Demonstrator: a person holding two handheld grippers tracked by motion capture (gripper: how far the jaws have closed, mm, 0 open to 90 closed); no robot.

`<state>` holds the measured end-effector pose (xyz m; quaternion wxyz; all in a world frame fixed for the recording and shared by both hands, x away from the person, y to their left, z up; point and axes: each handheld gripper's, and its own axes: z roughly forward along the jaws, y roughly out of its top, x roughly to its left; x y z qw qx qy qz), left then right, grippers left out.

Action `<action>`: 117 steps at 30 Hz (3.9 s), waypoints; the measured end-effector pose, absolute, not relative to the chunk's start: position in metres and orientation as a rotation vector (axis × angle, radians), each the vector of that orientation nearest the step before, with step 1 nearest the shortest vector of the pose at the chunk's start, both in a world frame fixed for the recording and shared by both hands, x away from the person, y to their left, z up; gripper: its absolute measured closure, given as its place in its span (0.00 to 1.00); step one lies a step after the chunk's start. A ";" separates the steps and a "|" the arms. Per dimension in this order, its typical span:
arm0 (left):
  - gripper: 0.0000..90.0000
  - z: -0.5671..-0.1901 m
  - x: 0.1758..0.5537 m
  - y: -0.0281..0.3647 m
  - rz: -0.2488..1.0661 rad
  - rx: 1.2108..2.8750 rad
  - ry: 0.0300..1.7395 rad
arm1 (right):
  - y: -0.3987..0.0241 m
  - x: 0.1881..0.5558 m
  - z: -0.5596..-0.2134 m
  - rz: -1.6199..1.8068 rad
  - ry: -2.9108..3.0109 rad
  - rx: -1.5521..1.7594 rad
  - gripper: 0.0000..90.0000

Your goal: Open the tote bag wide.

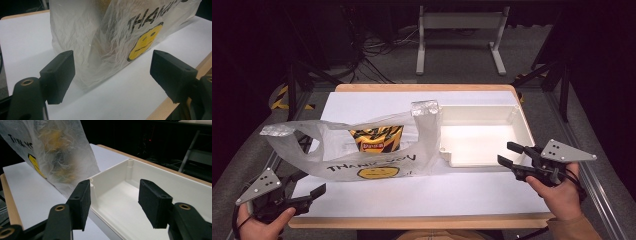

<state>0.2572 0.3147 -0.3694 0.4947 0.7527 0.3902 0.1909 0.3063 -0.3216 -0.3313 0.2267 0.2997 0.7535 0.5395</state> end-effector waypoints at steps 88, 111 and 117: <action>0.99 -0.402 0.332 0.292 0.292 1.928 0.753 | -0.145 0.367 -0.389 1.639 2.407 0.663 1.00; 0.96 -0.425 0.344 0.281 0.272 2.023 0.800 | -0.139 0.370 -0.428 1.495 2.506 0.696 1.00; 0.91 -0.422 0.340 0.286 0.280 1.975 0.811 | -0.139 0.367 -0.429 1.470 2.530 0.694 0.99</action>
